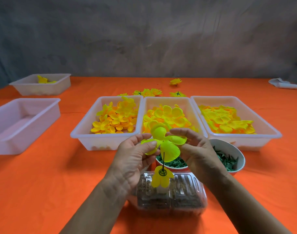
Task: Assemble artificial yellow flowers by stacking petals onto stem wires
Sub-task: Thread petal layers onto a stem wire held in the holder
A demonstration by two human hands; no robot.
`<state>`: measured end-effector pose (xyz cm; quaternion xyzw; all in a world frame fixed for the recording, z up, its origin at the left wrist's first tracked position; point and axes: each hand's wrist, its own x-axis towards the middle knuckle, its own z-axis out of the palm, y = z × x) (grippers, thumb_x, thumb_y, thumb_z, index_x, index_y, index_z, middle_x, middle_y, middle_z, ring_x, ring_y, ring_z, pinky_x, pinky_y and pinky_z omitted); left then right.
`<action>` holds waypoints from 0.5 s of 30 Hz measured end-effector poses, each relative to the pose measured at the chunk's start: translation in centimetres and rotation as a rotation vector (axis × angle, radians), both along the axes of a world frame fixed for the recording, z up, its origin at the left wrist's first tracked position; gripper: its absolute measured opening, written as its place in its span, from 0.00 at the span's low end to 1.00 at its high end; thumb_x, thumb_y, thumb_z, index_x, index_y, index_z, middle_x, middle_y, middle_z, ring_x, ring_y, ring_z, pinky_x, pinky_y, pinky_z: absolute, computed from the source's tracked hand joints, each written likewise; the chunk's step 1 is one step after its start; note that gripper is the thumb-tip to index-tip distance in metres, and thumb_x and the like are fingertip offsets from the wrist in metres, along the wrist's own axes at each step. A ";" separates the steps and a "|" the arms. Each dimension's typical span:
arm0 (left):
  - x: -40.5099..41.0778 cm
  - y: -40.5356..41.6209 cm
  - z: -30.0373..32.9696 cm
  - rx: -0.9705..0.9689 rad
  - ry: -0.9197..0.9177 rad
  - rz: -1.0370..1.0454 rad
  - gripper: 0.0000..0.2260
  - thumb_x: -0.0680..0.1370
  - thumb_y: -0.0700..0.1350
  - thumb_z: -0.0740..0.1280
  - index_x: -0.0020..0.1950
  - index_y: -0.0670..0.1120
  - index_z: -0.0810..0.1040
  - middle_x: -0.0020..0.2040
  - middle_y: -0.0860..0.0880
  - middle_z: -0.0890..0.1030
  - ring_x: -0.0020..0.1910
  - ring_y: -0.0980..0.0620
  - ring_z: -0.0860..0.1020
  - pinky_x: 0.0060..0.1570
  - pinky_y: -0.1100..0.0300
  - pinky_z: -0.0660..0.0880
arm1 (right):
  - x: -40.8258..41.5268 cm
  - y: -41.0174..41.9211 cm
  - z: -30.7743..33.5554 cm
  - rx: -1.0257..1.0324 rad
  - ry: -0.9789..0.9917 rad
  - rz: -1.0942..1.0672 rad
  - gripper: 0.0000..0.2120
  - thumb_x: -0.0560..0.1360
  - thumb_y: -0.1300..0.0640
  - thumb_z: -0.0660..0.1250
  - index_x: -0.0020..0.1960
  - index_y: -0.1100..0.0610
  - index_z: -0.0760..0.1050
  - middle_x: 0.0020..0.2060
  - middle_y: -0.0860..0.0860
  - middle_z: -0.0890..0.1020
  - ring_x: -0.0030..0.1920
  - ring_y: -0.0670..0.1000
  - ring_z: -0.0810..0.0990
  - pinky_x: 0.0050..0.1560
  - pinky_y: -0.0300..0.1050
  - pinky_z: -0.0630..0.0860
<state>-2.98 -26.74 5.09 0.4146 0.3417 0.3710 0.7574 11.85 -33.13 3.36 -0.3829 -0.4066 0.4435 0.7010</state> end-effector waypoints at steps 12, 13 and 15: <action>-1.1 -2.5 0.0 0.299 -0.014 0.062 0.12 0.71 0.30 0.68 0.51 0.42 0.76 0.33 0.48 0.83 0.28 0.54 0.79 0.29 0.63 0.77 | -1.0 -2.6 1.9 -0.308 0.053 -0.003 0.35 0.53 0.59 0.78 0.58 0.59 0.72 0.46 0.59 0.85 0.40 0.57 0.84 0.36 0.50 0.81; -1.2 -2.7 0.0 0.309 -0.027 0.061 0.12 0.71 0.30 0.68 0.51 0.42 0.76 0.34 0.48 0.83 0.29 0.53 0.80 0.29 0.63 0.77 | -1.2 -2.7 2.0 -0.312 0.059 -0.016 0.35 0.52 0.58 0.77 0.58 0.58 0.73 0.47 0.60 0.84 0.40 0.57 0.84 0.35 0.50 0.81; -1.4 -3.1 0.0 0.323 -0.055 0.063 0.13 0.69 0.31 0.69 0.51 0.42 0.76 0.35 0.47 0.83 0.31 0.52 0.80 0.30 0.62 0.78 | -1.2 -2.8 2.2 -0.324 0.062 -0.039 0.37 0.50 0.58 0.77 0.59 0.58 0.73 0.47 0.61 0.84 0.40 0.58 0.85 0.35 0.50 0.81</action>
